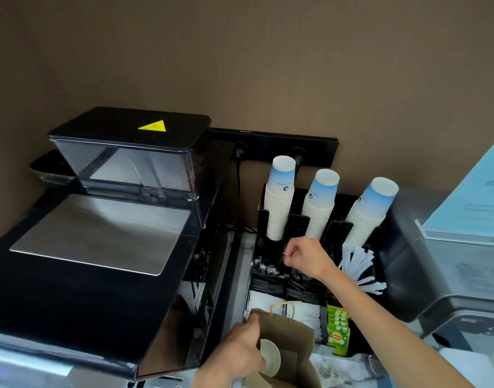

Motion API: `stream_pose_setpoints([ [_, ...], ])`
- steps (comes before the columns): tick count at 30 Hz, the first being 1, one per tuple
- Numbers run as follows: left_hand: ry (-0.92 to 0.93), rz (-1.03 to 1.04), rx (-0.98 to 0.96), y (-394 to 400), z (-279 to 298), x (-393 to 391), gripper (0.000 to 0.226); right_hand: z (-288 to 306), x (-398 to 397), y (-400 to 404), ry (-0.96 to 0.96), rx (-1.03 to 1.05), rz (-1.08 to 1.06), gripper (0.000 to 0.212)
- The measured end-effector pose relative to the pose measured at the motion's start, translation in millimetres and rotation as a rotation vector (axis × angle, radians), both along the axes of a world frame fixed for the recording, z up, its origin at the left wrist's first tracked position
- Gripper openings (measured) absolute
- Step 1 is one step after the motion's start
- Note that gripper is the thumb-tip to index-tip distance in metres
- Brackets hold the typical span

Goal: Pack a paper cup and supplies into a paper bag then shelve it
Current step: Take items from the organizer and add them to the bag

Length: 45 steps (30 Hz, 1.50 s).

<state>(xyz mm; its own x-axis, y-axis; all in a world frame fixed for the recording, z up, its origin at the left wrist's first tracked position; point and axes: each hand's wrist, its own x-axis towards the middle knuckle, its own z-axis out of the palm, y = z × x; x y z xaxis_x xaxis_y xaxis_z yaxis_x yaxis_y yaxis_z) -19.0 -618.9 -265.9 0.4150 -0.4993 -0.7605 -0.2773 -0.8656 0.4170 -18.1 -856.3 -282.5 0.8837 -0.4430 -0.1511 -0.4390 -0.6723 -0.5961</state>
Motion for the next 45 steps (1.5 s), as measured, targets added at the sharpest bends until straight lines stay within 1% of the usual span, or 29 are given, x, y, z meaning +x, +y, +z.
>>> stream_pose_setpoints([
  [3, 0.008, -0.006, -0.006, -1, 2, 0, 0.096, 6, -7, -1, -0.123, 0.116, -0.108, 0.026],
  [6, 0.008, -0.009, -0.007, -1, 3, 1, 0.095, 11, -9, -1, -0.234, 0.265, -0.163, 0.031],
  [11, -0.004, -0.026, -0.011, 0, 4, 0, 0.093, 11, -11, -2, -0.291, 0.514, -0.162, 0.031],
  [16, -0.03, -0.041, -0.013, 1, 4, 1, 0.089, 8, -10, -3, -0.323, 0.633, -0.181, 0.028],
  [19, -0.024, -0.04, -0.024, 1, 3, 3, 0.089, 7, -8, -5, -0.304, 0.621, -0.173, 0.036],
  [20, -0.023, -0.04, -0.026, 1, 3, 3, 0.089, 7, -7, -5, -0.317, 0.611, -0.168, 0.034],
  [24, -0.013, -0.036, -0.039, 1, 1, 4, 0.088, 5, -6, -9, -0.385, 0.468, -0.16, 0.011],
  [28, -0.019, -0.046, -0.041, 1, -2, 6, 0.089, 5, -5, -10, -0.371, 0.332, -0.15, 0.017],
  [32, -0.014, -0.051, -0.048, 2, -5, 6, 0.09, 19, -11, -4, -0.409, 0.21, -0.155, 0.011],
  [36, -0.026, -0.062, -0.06, 3, -8, 7, 0.088, 56, -24, 8, -0.461, 0.07, -0.14, 0.015],
  [38, -0.033, -0.068, -0.067, 3, -10, 7, 0.085, 82, -35, 14, -0.525, 0.049, -0.133, 0.02],
  [40, -0.035, -0.075, -0.072, 3, -11, 7, 0.083, 111, -49, 21, -0.604, 0.083, -0.131, 0.021],
  [45, -0.036, -0.081, -0.111, 2, -14, 8, 0.084, 171, -96, 39, -0.731, 0.176, -0.101, 0.012],
])
